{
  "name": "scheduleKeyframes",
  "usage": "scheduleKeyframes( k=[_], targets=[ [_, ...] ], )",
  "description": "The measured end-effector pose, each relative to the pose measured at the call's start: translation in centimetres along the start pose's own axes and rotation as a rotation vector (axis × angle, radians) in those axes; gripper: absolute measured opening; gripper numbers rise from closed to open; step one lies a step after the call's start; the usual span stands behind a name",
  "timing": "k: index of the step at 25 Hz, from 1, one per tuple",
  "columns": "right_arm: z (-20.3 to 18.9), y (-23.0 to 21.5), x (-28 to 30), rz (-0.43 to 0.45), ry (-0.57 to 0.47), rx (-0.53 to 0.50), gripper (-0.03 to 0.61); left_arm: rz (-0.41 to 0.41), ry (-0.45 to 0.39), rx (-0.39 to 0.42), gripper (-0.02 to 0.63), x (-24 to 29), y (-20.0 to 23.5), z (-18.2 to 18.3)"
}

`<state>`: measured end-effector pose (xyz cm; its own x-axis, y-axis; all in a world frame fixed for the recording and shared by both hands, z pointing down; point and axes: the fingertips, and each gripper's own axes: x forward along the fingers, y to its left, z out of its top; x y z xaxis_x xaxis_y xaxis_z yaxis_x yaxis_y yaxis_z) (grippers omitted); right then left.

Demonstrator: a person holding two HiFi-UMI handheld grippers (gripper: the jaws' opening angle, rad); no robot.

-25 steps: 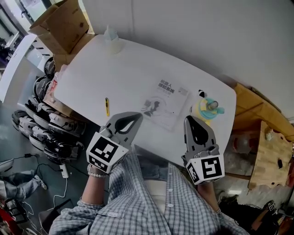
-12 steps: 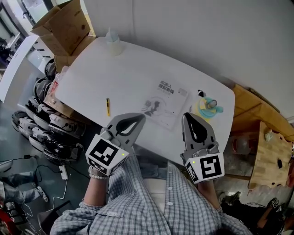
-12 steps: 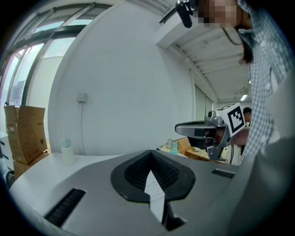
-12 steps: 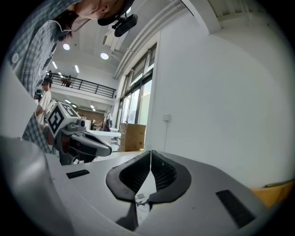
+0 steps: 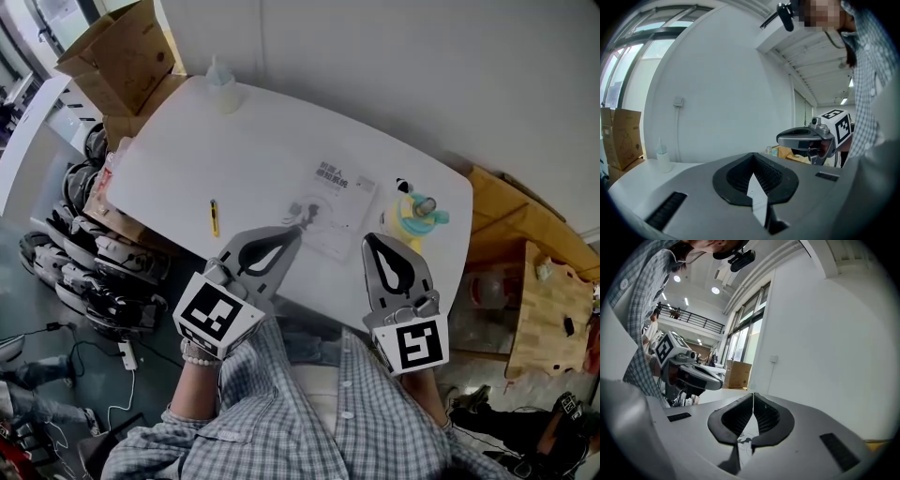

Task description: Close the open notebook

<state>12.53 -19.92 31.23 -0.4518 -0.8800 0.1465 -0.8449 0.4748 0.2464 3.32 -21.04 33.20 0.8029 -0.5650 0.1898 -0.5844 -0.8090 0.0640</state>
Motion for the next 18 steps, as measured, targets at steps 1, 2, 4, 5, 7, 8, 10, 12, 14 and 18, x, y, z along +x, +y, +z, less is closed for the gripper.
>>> scheduleKeyframes(
  k=[1,2,4,5,7,8,10,12,14,18],
  targets=[
    [-0.08,0.03,-0.03,-0.001,0.001,0.001,0.021,-0.005,0.005,0.002,0.008,0.03,-0.14,-0.06],
    [-0.12,0.09,-0.05,-0.001,0.001,-0.001,0.022,-0.01,0.012,0.007,0.008,0.05,-0.25,-0.15],
    [-0.09,0.17,-0.03,0.002,-0.001,-0.005,0.021,-0.014,0.022,0.018,0.008,0.14,-0.32,-0.14],
    [-0.1,0.19,-0.01,0.002,0.0,-0.002,0.022,-0.015,0.022,0.022,0.008,0.17,-0.31,-0.05],
    [-0.18,0.23,0.06,0.0,0.007,0.014,0.022,-0.014,0.016,0.02,0.008,0.22,-0.28,0.15],
    [-0.21,0.24,0.09,0.001,0.008,0.017,0.021,-0.014,0.014,0.019,0.008,0.23,-0.28,0.22],
    [-0.19,0.24,0.16,0.005,0.003,0.008,0.023,-0.014,0.015,0.021,0.008,0.24,-0.37,0.24],
    [-0.18,0.26,0.19,0.007,0.003,0.003,0.022,-0.015,0.024,0.028,0.008,0.24,-0.52,0.16],
    [-0.35,0.27,0.2,0.007,0.007,0.006,0.023,-0.017,0.032,0.033,0.008,0.25,-0.6,0.05],
    [-0.72,0.11,0.28,-0.001,0.022,0.008,0.022,-0.017,0.039,0.035,0.008,0.35,-0.55,-0.05]
  ],
)
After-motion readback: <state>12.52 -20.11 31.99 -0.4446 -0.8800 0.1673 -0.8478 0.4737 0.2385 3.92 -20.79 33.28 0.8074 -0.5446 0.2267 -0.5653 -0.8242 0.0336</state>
